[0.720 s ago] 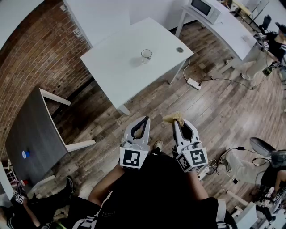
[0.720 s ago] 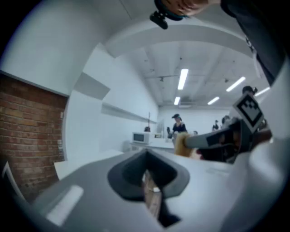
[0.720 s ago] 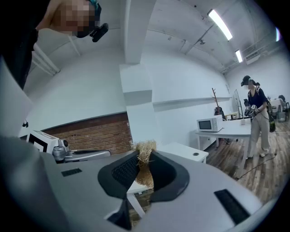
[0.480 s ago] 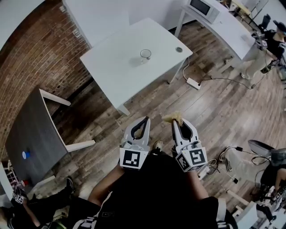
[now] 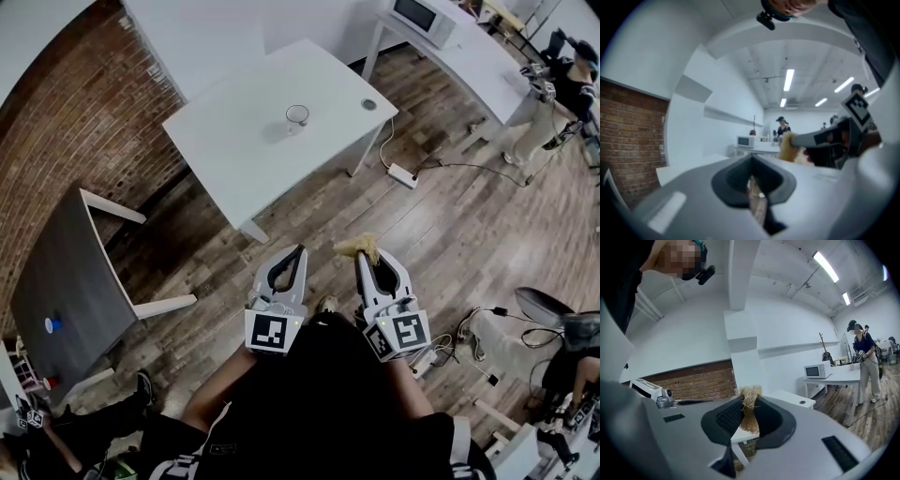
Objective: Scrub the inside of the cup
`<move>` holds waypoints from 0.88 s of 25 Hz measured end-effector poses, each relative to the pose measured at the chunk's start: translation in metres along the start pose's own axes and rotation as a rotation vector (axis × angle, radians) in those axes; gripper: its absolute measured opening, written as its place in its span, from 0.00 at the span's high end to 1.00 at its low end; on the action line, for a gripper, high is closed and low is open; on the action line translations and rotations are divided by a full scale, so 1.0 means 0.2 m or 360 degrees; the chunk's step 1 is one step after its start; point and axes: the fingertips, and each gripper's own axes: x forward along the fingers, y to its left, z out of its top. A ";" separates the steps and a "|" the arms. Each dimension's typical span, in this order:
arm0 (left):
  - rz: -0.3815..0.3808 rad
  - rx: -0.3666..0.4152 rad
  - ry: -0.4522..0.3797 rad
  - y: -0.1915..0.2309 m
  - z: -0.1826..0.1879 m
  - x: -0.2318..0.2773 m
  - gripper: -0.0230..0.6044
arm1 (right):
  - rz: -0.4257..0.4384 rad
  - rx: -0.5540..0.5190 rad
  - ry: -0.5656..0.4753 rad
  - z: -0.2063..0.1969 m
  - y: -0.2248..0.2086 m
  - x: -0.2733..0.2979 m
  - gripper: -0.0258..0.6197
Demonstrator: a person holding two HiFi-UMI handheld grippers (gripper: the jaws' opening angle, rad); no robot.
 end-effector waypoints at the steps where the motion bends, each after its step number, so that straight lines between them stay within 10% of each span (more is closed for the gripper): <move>1: 0.0009 -0.0003 0.0000 -0.01 0.00 0.01 0.96 | 0.0002 0.0001 -0.0004 0.01 -0.02 0.00 0.87; 22: 0.0259 0.0002 0.0093 -0.06 -0.08 0.24 0.96 | 0.0131 0.0093 0.0100 -0.07 -0.40 0.10 0.87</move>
